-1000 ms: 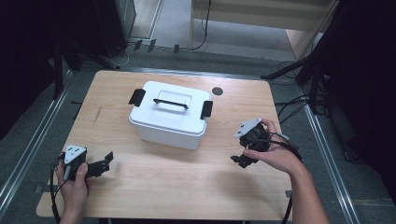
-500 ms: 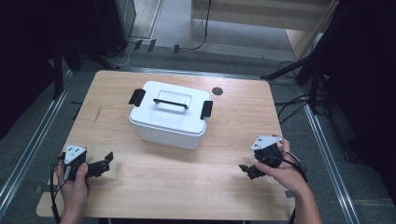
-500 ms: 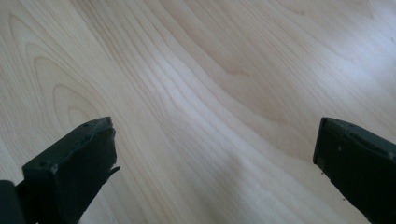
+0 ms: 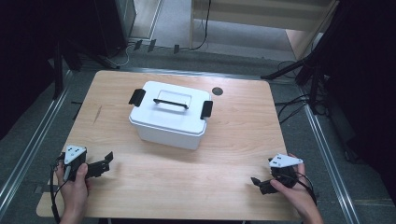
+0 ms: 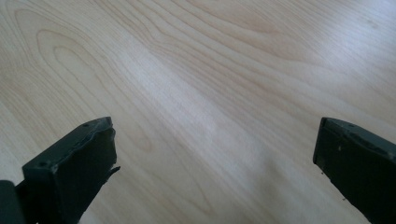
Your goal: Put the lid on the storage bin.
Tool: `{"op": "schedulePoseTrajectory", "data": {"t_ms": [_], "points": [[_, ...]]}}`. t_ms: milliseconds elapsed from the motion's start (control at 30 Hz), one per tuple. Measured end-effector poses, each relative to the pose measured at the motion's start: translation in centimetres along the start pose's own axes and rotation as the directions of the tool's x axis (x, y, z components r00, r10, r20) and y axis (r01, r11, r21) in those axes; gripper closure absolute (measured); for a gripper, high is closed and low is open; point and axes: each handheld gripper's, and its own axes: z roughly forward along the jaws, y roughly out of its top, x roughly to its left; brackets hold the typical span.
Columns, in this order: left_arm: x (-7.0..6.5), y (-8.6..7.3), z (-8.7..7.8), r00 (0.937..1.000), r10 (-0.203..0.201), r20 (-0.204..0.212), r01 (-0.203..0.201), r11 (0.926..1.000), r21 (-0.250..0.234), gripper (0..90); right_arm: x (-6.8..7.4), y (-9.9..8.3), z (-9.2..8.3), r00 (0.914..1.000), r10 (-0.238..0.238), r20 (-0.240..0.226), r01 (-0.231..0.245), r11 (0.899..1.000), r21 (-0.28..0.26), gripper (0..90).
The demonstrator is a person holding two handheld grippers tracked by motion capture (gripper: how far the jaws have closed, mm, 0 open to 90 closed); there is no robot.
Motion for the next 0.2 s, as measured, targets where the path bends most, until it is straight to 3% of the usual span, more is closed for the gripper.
{"op": "schedulePoseTrajectory", "data": {"t_ms": [133,167,200], "points": [[0.1,0.0,0.0,1.0000,-0.003,0.002,0.003,1.0000,0.001,0.1,-0.1,-2.1,-0.7,0.9975,0.070,0.011,-0.069,0.995,-0.072,0.0],[0.1,0.0,0.0,1.0000,0.001,0.000,-0.001,1.0000,0.002,0.1,-0.3,-2.9,-0.8,0.9945,0.104,0.012,-0.103,0.989,-0.102,0.0],[0.1,0.0,0.0,1.0000,0.001,0.000,-0.001,1.0000,0.002,0.2,-0.3,-2.9,-0.8,0.9945,0.104,0.012,-0.103,0.989,-0.102,0.0]]}}
